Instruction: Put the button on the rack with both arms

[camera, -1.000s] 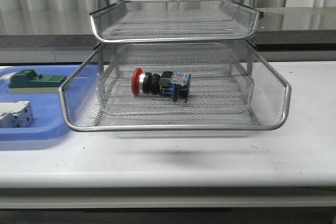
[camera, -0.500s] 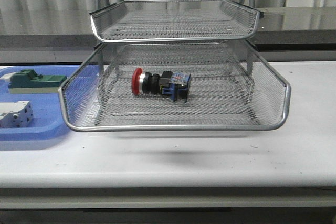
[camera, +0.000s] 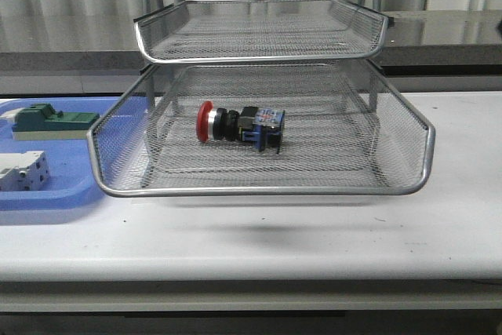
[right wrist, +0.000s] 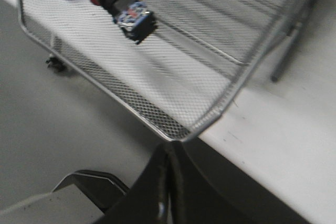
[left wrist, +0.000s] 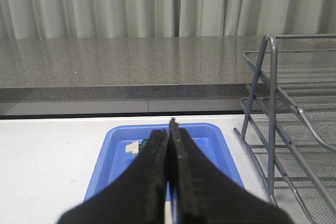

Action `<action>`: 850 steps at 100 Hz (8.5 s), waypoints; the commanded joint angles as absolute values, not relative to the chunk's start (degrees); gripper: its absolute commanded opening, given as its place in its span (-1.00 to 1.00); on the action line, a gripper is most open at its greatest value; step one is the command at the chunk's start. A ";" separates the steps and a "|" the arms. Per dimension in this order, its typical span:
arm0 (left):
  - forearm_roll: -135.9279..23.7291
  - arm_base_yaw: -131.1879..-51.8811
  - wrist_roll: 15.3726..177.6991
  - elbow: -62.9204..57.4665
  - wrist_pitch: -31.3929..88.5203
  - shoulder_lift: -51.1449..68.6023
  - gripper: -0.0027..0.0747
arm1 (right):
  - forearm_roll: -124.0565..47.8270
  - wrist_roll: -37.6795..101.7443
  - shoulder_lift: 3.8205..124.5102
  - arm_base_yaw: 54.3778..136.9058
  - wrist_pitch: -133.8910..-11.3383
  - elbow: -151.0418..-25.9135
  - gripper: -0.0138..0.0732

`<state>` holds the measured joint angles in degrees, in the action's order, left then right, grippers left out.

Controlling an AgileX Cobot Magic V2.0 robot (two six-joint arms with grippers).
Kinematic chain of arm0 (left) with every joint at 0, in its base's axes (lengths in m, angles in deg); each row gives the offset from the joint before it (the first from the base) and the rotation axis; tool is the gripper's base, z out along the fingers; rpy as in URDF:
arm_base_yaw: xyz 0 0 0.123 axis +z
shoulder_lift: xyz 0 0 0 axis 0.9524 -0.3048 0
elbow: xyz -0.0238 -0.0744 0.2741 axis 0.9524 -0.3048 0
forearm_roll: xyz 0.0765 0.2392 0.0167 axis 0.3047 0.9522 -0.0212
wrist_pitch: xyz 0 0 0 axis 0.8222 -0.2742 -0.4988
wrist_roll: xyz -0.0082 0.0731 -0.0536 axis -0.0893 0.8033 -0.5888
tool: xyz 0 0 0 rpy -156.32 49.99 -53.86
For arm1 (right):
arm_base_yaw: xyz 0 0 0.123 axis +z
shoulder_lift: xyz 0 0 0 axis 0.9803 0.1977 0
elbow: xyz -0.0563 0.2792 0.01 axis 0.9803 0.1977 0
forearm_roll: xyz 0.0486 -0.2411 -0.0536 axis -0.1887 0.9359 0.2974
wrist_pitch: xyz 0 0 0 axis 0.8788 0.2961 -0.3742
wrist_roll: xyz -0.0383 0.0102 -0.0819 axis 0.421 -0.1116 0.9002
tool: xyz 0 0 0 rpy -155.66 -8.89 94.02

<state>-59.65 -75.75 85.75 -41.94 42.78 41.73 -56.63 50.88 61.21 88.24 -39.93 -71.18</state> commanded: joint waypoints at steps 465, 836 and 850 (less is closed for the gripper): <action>-60.07 -75.59 85.32 -40.21 46.81 41.65 -0.98 | -37.15 29.65 28.93 78.00 -53.90 -60.24 -0.82; -26.77 -75.59 52.88 -62.82 44.94 68.32 -0.98 | -24.12 8.48 3.96 82.57 -80.63 -27.35 -0.82; -26.77 -75.59 52.88 -62.82 44.94 68.32 -0.98 | -24.12 8.48 3.96 82.57 -80.63 -27.35 -0.82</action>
